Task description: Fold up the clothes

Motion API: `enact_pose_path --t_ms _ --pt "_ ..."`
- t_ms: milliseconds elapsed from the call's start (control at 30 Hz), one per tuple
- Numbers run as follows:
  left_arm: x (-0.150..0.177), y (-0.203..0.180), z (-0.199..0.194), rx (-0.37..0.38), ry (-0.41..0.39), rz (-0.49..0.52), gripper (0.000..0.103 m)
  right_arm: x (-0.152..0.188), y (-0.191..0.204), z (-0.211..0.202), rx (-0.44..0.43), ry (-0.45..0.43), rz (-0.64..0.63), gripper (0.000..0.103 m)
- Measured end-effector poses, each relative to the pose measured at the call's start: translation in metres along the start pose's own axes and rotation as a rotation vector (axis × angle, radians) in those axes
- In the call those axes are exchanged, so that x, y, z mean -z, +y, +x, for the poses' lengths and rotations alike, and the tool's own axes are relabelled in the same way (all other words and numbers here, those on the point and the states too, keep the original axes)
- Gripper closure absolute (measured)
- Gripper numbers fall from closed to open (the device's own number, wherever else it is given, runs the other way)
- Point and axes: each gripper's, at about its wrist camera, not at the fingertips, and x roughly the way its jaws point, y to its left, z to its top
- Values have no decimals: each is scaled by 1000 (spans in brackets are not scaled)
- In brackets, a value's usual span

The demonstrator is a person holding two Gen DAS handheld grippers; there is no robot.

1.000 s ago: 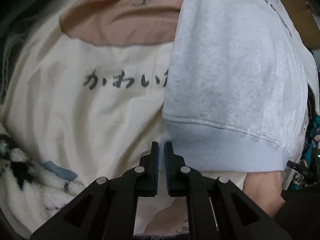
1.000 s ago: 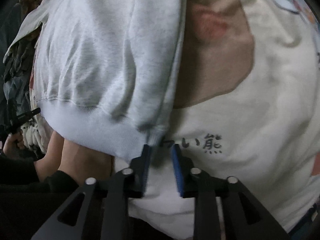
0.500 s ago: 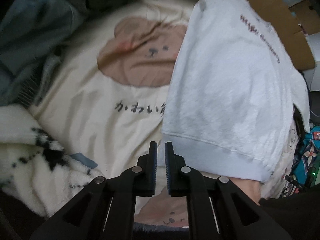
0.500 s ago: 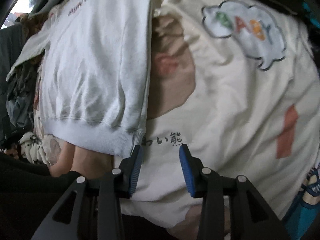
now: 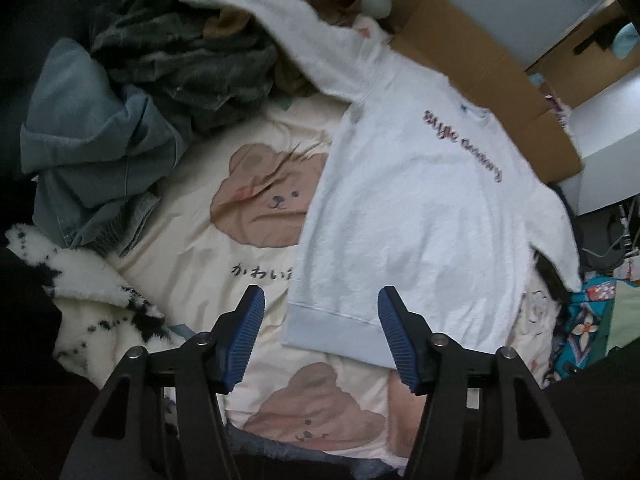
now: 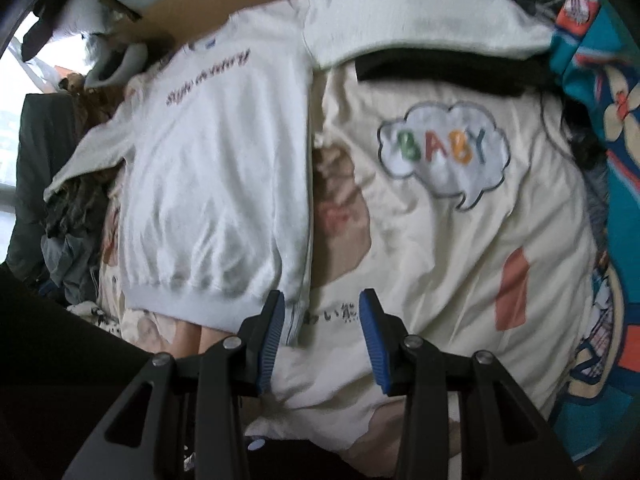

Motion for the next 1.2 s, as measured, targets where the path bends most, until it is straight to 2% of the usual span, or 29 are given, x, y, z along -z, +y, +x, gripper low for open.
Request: enact_pose_path --t_ms 67,133,167,200,233,367,400,467,500,667,733,800,867,1200 --pt "0 -6 -12 5 -19 9 43 -2 2 -11 1 -27 -1 66" --pt "0 -12 -24 6 -42 26 40 -5 3 -26 2 -58 2 59" --pt "0 -16 -29 3 -53 37 30 -6 3 -33 3 -75 2 50" --pt "1 -20 -34 2 -65 46 22 -7 4 -39 3 -89 2 46" --pt "1 -23 -40 9 -76 51 19 -7 5 -45 2 -102 2 41" --pt "0 -33 -60 38 -109 44 18 -8 10 -68 1 -142 -6 32" --pt "0 -36 -64 44 -119 43 18 -8 11 -72 2 -149 -9 28" --pt "0 -44 -72 51 -133 57 18 -9 13 -82 1 -169 -17 11" --pt "-1 -48 -75 54 -139 66 18 -9 14 -86 0 -182 -21 9" --pt "-4 -64 -94 60 -163 101 18 -12 16 -108 4 -229 -23 1" --pt "-7 -70 -102 73 -177 106 18 -14 18 -117 1 -248 -35 1" --pt "-11 -76 -108 87 -190 110 7 -17 21 -127 4 -269 -45 1" --pt "-16 -84 -116 96 -200 119 3 -19 24 -137 6 -297 -50 1" --pt "-37 -131 -154 136 -253 173 2 -31 34 -181 9 -405 -70 1"
